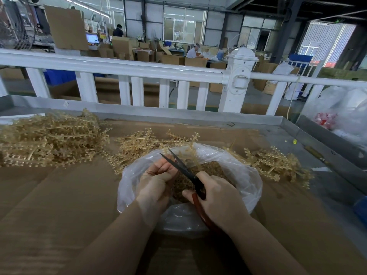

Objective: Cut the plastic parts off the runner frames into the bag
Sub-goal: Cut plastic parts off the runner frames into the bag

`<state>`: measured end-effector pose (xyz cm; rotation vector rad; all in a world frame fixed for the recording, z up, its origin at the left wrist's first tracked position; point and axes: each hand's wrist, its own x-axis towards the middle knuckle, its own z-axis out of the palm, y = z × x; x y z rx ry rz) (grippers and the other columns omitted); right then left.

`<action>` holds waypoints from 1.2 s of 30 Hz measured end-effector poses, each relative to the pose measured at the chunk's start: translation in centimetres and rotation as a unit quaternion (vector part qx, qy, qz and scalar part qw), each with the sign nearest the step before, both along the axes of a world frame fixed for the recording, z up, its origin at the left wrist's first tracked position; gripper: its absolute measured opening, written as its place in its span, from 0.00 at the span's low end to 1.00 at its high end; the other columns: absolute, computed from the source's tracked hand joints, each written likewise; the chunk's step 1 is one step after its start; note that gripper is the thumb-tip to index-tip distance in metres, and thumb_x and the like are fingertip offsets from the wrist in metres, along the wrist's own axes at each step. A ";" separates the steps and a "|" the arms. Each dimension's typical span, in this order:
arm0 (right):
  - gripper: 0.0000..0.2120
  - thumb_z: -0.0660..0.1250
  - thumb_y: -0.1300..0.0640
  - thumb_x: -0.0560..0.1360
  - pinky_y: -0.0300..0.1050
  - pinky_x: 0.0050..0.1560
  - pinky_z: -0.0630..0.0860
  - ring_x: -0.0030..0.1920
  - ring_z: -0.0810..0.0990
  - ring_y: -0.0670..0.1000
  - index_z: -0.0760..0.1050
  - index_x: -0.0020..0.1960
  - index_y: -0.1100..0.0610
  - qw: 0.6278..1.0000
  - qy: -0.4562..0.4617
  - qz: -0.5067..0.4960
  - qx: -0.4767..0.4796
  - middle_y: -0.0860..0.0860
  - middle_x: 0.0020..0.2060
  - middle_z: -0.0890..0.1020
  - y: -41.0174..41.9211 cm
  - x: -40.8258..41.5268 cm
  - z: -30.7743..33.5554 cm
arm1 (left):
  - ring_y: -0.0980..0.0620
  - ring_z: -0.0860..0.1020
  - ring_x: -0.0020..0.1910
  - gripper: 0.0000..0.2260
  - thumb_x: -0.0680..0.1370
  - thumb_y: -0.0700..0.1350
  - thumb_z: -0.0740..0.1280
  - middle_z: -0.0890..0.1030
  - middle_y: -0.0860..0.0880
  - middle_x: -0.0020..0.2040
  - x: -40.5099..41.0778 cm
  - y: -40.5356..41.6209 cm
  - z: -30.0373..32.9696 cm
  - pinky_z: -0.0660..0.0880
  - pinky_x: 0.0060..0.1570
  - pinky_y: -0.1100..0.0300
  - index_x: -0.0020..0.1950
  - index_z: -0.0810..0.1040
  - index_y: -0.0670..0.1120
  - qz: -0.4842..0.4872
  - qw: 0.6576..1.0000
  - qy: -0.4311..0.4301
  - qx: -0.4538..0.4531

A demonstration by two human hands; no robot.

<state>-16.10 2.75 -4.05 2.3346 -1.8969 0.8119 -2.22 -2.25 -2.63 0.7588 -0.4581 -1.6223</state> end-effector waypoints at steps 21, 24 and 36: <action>0.17 0.61 0.39 0.75 0.39 0.36 0.66 0.35 0.69 0.47 0.71 0.51 0.52 0.997 0.057 -0.033 -0.037 0.46 0.35 0.71 0.2 0.6 0.2 | 0.54 0.83 0.35 0.15 0.76 0.23 0.56 0.83 0.45 0.37 0.4 0.0 0.0 0.80 0.38 0.65 0.47 0.79 0.39 -0.029 0.999 0.028 0.001; 0.18 0.59 0.38 0.76 0.39 0.36 0.67 0.35 0.68 0.46 0.71 0.52 0.51 0.997 0.062 -0.038 -0.030 0.46 0.35 0.70 0.3 0.7 0.1 | 0.55 0.83 0.35 0.15 0.75 0.23 0.56 0.82 0.45 0.38 0.4 0.1 0.0 0.80 0.37 0.65 0.47 0.79 0.39 -0.030 0.999 0.018 -0.006; 0.18 0.59 0.39 0.76 0.38 0.34 0.65 0.32 0.68 0.45 0.72 0.52 0.53 0.997 0.047 -0.039 -0.039 0.47 0.35 0.75 0.3 0.7 -0.1 | 0.54 0.83 0.35 0.14 0.74 0.23 0.58 0.82 0.44 0.38 0.2 0.2 0.2 0.80 0.36 0.65 0.47 0.79 0.38 -0.032 0.999 0.010 -0.018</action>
